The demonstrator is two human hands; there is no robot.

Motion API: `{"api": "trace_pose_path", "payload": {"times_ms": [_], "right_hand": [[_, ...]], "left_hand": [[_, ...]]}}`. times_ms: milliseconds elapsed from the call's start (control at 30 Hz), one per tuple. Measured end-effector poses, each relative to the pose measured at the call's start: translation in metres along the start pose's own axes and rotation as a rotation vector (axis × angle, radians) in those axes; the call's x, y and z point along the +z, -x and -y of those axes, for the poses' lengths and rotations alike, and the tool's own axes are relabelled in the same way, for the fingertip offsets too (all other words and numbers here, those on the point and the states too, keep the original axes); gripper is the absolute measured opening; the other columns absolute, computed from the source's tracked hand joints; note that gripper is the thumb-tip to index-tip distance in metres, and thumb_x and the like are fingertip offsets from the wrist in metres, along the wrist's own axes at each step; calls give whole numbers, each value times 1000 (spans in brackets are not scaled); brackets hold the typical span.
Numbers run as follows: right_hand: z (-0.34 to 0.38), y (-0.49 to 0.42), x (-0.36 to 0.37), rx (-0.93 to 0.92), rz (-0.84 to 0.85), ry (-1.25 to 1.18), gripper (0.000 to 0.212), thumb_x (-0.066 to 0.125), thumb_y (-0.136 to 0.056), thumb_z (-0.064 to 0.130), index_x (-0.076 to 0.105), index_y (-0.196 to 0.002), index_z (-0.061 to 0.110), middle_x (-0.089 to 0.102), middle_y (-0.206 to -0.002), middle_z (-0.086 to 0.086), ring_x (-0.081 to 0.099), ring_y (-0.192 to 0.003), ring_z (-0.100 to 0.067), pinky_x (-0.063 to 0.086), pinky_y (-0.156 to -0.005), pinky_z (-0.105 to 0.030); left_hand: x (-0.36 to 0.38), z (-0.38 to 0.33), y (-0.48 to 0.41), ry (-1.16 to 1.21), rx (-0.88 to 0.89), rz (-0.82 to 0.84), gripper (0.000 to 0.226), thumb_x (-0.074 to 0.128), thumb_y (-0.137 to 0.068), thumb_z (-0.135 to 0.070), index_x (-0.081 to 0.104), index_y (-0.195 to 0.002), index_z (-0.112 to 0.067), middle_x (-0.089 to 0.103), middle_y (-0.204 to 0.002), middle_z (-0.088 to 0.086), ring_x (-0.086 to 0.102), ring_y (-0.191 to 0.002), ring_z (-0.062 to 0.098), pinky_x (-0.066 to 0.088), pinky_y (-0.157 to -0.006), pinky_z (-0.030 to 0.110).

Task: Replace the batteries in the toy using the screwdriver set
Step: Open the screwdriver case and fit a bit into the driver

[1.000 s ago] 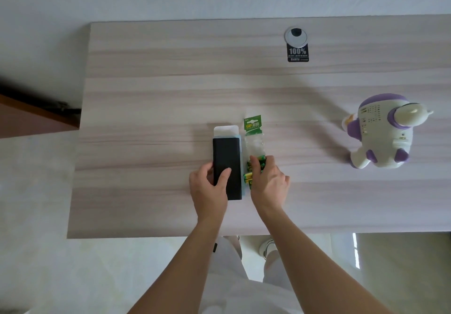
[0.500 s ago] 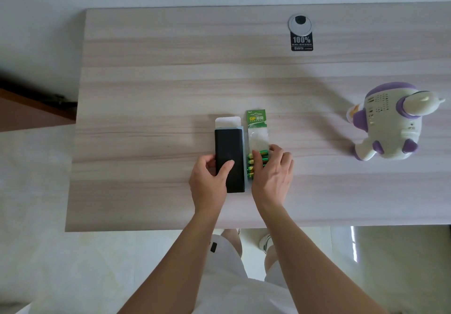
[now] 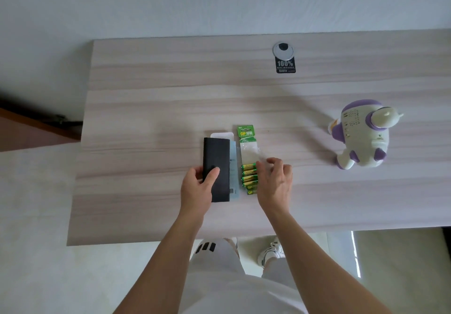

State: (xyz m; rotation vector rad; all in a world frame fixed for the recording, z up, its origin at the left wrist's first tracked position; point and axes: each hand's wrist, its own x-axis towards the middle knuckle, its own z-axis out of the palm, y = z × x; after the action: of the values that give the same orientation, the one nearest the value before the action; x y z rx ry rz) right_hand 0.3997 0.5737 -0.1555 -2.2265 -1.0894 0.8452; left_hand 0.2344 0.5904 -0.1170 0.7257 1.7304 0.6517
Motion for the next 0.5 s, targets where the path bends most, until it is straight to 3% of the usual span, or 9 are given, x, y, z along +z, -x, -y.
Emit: {"api": "trace_pose_path", "payload": {"times_ms": [100, 200, 267, 333, 400, 500], "right_hand": [[6, -2, -24, -50, 4, -45, 29, 51, -101, 36, 57, -118, 14, 48, -108, -1, 55, -97, -25, 49, -84, -41], [27, -4, -54, -114, 67, -80, 16, 53, -101, 29, 61, -104, 15, 62, -100, -4, 58, -80, -9, 45, -68, -21], [45, -1, -73, -147, 121, -162, 13, 54, -101, 27, 62, -97, 18, 65, -88, 0, 62, -75, -12, 44, -63, -16], [61, 4, -92, -169, 165, -273, 16, 55, -101, 29, 63, -94, 17, 65, -79, 5, 63, -72, -15, 46, -59, -17], [75, 10, -111, -194, 194, -371, 21, 55, -101, 31, 65, -92, 15, 65, -73, 8, 63, -67, -10, 49, -58, -18], [86, 18, -137, -187, 238, -523, 30, 55, -100, 41, 67, -88, 17, 68, -74, 4, 67, -72, -13, 58, -60, -32]], "left_hand": [[-5, -23, 12, 123, -8, 51, 27, 66, -95, -32, 60, -112, -13, 70, -109, 3, 66, -102, 17, 55, -78, 25], [-1, -51, 30, 224, 14, 133, 26, 66, -95, -26, 59, -114, -10, 73, -107, 4, 71, -97, 17, 57, -70, 23], [6, -68, 42, 264, 29, 176, 25, 68, -93, -26, 60, -112, -13, 75, -104, 4, 73, -94, 20, 61, -76, 33], [17, -84, 57, 265, 66, 198, 25, 71, -91, -30, 61, -110, -18, 76, -104, 3, 73, -97, 24, 61, -85, 44], [28, -100, 72, 297, 103, 215, 26, 72, -91, -29, 60, -111, -17, 75, -103, 6, 73, -95, 27, 61, -86, 46], [44, -118, 96, 355, 147, 275, 22, 69, -92, -19, 59, -110, -13, 77, -87, 2, 76, -79, 19, 62, -65, 34]]}}
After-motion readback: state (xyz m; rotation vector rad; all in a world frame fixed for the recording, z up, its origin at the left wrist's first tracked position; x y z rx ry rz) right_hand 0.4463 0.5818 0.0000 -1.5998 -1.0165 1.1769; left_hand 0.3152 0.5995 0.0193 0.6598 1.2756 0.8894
